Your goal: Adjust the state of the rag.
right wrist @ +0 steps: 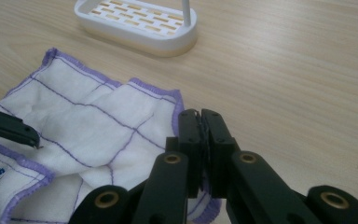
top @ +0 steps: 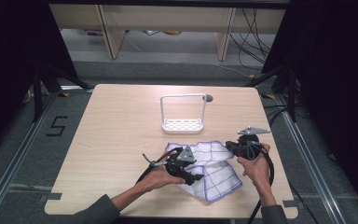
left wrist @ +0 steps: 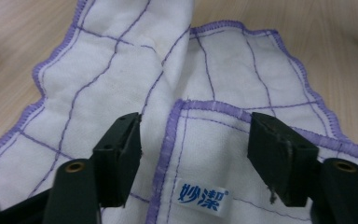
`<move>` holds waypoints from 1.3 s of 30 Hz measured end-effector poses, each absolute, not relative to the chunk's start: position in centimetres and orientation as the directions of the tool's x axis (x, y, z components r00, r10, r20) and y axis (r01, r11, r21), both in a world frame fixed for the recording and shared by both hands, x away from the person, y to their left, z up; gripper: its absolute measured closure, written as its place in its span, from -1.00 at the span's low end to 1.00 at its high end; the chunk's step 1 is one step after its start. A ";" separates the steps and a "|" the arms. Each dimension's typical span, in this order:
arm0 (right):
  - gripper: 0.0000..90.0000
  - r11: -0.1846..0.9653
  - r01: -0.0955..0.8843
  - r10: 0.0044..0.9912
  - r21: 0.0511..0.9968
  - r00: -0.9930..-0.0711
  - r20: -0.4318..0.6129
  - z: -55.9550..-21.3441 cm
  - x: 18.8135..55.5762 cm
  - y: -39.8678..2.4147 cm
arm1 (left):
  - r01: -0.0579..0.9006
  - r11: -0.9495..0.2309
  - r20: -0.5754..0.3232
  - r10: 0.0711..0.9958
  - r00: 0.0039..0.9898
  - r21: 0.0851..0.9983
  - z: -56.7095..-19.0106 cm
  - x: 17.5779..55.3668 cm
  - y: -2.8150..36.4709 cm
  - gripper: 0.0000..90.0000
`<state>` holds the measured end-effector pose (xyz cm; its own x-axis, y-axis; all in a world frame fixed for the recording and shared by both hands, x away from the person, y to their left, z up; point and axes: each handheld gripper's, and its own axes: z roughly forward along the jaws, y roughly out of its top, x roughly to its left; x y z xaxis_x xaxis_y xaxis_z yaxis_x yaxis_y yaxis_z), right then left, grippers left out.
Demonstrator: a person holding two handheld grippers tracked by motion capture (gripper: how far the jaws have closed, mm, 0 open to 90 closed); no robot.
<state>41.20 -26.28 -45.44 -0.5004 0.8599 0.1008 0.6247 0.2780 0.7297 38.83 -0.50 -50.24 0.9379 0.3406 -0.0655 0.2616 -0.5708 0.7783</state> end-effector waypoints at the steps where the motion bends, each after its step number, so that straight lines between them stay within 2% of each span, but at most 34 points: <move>1: 0.95 0.274 0.631 0.863 0.726 -0.494 0.103 -45.4 41.1 -26.2 | 0.252 -0.586 -0.050 0.339 0.940 0.770 -50.4 38.8 -0.7 -0.06; 3: 0.95 0.263 0.643 0.865 0.719 -0.487 0.118 -45.4 41.0 -26.1 | 0.233 -0.602 -0.031 0.326 0.945 0.764 -50.5 38.7 -0.7 0.19; 4: 0.95 0.263 0.643 0.865 0.719 -0.487 0.118 -45.4 41.0 -26.1 | 0.215 -0.607 -0.012 0.320 0.947 0.765 -50.6 38.7 -0.8 0.19; 7: 0.95 0.287 0.621 0.861 0.730 -0.500 0.087 -45.5 41.2 -26.3 | 0.198 -0.605 0.010 0.322 0.947 0.771 -50.3 38.6 -0.6 0.59; 8: 0.95 0.253 0.649 0.866 0.717 -0.482 0.131 -45.5 41.0 -26.1 | 0.181 -0.591 0.020 0.316 0.948 0.786 -49.7 38.4 -0.2 0.71; 13: 0.95 0.244 0.642 0.870 0.727 -0.476 0.129 -45.4 41.0 -26.2 | 0.171 -0.545 -0.008 0.289 0.957 0.821 -47.8 37.3 1.4 0.78; 14: 0.95 0.262 0.631 0.867 0.730 -0.486 0.109 -45.2 41.0 -26.5 | 0.183 -0.516 -0.047 0.265 0.963 0.837 -47.0 36.5 2.4 0.83; 17: 0.95 0.260 0.628 0.863 0.733 -0.492 0.115 -45.2 41.1 -26.7 | 0.191 -0.500 -0.073 0.247 0.966 0.845 -46.2 35.4 4.2 0.85; 22: 0.95 0.254 0.613 0.870 0.748 -0.483 0.100 -44.7 41.4 -26.8 | 0.201 -0.491 -0.097 0.229 0.969 0.847 -45.9 31.6 9.8 0.86; 27: 0.95 0.264 0.607 0.870 0.750 -0.486 0.087 -44.5 42.0 -26.3 | 0.245 -0.481 -0.141 0.242 0.960 0.842 -47.7 30.3 12.1 0.86; 28: 0.95 0.281 0.607 0.872 0.744 -0.485 0.067 -44.7 42.5 -25.8 | 0.297 -0.485 -0.184 0.267 0.946 0.822 -49.0 29.9 12.4 0.86; 30: 0.95 0.284 0.644 0.882 0.710 -0.466 0.070 -45.2 42.8 -25.2 | 0.298 -0.506 -0.185 0.263 0.947 0.810 -50.0 30.1 12.5 0.85; 33: 0.95 0.303 0.645 0.881 0.702 -0.471 0.052 -45.9 43.3 -25.0 | 0.327 -0.506 -0.210 0.274 0.938 0.798 -50.7 30.2 12.3 0.84; 35: 0.94 0.303 0.665 0.889 0.682 -0.455 0.049 -46.8 43.9 -24.9 | 0.332 -0.512 -0.219 0.271 0.938 0.792 -50.9 30.2 12.1 0.78; 37: 0.81 0.295 0.666 0.892 0.685 -0.449 0.051 -47.6 44.6 -25.2 | 0.341 -0.514 -0.242 0.251 0.937 0.787 -50.7 30.2 12.1 0.53; 38: 0.81 0.295 0.666 0.892 0.685 -0.449 0.051 -47.6 44.6 -25.2 | 0.341 -0.514 -0.242 0.251 0.937 0.787 -50.7 30.2 12.1 0.46; 39: 0.71 0.281 0.680 0.903 0.677 -0.426 0.054 -47.6 44.6 -25.2 | 0.344 -0.510 -0.246 0.251 0.936 0.789 -50.5 30.2 12.2 0.46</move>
